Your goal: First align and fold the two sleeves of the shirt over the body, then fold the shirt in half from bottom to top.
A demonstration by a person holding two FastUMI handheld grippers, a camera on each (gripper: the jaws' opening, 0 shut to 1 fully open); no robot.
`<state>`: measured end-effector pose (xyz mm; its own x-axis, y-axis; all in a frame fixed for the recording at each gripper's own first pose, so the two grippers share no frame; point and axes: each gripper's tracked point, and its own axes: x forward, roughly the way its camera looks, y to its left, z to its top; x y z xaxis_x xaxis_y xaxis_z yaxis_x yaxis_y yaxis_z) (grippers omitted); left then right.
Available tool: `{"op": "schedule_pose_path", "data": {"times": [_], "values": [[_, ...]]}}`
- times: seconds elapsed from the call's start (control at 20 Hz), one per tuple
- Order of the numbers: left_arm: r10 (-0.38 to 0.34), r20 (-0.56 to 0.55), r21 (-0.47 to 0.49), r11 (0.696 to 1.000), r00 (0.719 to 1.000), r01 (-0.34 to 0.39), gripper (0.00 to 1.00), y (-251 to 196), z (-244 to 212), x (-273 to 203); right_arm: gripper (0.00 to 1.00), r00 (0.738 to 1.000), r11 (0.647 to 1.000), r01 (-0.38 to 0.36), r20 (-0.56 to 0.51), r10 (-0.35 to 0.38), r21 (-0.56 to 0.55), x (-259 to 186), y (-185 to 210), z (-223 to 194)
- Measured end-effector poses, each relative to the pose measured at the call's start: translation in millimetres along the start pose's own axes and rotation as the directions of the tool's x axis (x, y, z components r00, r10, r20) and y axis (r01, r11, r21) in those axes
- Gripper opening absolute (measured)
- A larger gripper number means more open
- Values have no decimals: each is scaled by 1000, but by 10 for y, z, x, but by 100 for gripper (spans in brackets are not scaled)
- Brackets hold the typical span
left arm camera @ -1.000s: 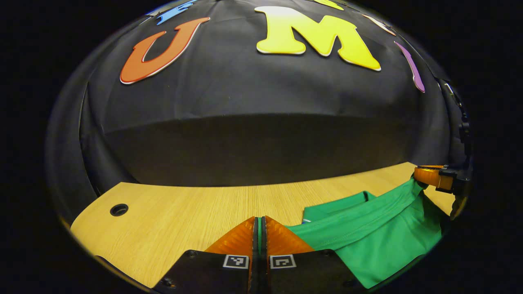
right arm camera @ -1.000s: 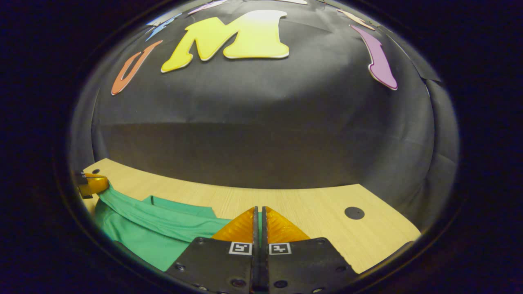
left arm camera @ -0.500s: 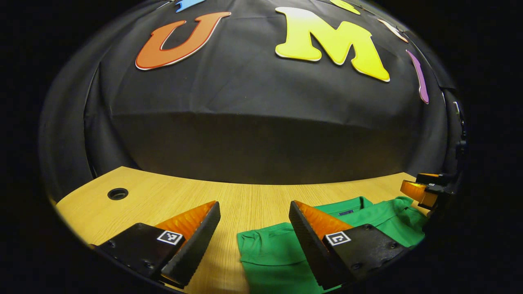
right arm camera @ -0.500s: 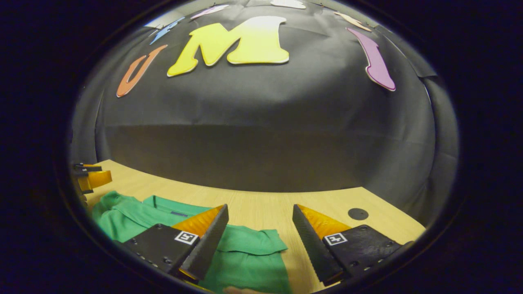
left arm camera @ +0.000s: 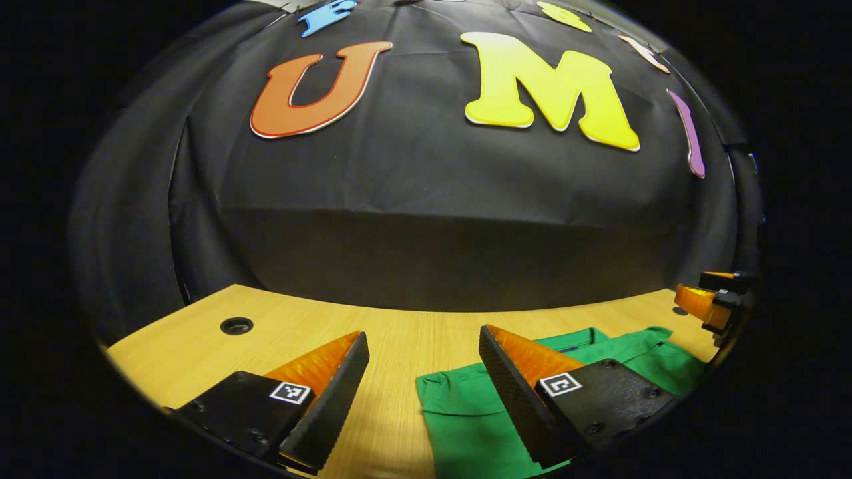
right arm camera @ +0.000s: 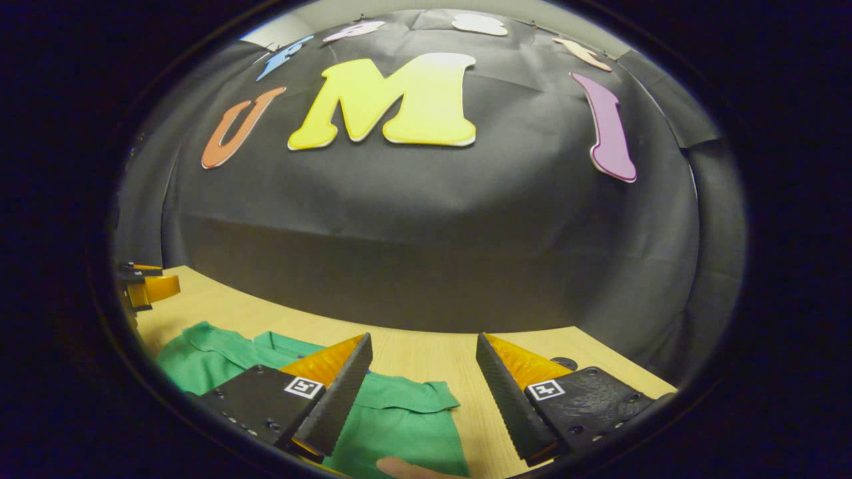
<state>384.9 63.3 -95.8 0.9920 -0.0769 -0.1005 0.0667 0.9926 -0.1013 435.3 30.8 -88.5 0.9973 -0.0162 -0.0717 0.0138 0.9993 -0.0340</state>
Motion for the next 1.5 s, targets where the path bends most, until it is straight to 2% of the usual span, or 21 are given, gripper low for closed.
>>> {"op": "schedule_pose_path", "data": {"times": [0.2,0.3,0.4,0.55,0.65,0.7,0.85,0.95,1.0,1.1,1.2,1.35,1.5], "values": [[6,8,61,998,1000,-6,100,-99,208,-636,96,1000,999,19,21,-18,-51,-629,2,340],[-7,14,60,998,1000,6,100,-194,371,-1013,97,999,1000,22,46,-21,-12,-1010,0,527],[-21,38,66,998,999,18,100,-303,549,-1390,95,1000,1000,-6,26,5,12,-1419,-10,620],[-9,89,92,996,996,1,100,-366,784,-2029,95,1000,999,-15,27,14,41,-1998,-134,761],[2,100,126,992,995,-15,100,-429,832,-2482,93,998,995,-63,32,60,78,-2391,-114,787],[12,114,131,991,993,-27,100,-450,876,-2716,95,997,994,-77,38,74,75,-2567,-126,790],[-20,110,112,994,994,7,100,-695,863,-3295,96,997,998,-60,51,59,16,-3171,-257,787],[-37,112,120,992,993,24,100,-833,847,-3643,95,995,996,-90,47,89,16,-3562,-230,715],[-36,127,134,991,991,19,100,-869,861,-3807,97,994,995,-98,47,97,17,-3762,-256,683],[-21,156,140,990,988,-1,100,-908,840,-4038,95,996,998,-68,62,67,15,-4110,-453,616],[4,157,105,994,988,-21,100,-944,762,-4222,95,998,998,-36,43,34,42,-4348,-591,447],[-47,139,116,993,989,30,100,-1221,701,-4332,95,999,998,-16,43,13,55,-4538,-754,358],[-58,137,171,985,989,34,100,-1350,625,-4276,96,998,999,-31,60,29,41,-4557,-740,340]]}}
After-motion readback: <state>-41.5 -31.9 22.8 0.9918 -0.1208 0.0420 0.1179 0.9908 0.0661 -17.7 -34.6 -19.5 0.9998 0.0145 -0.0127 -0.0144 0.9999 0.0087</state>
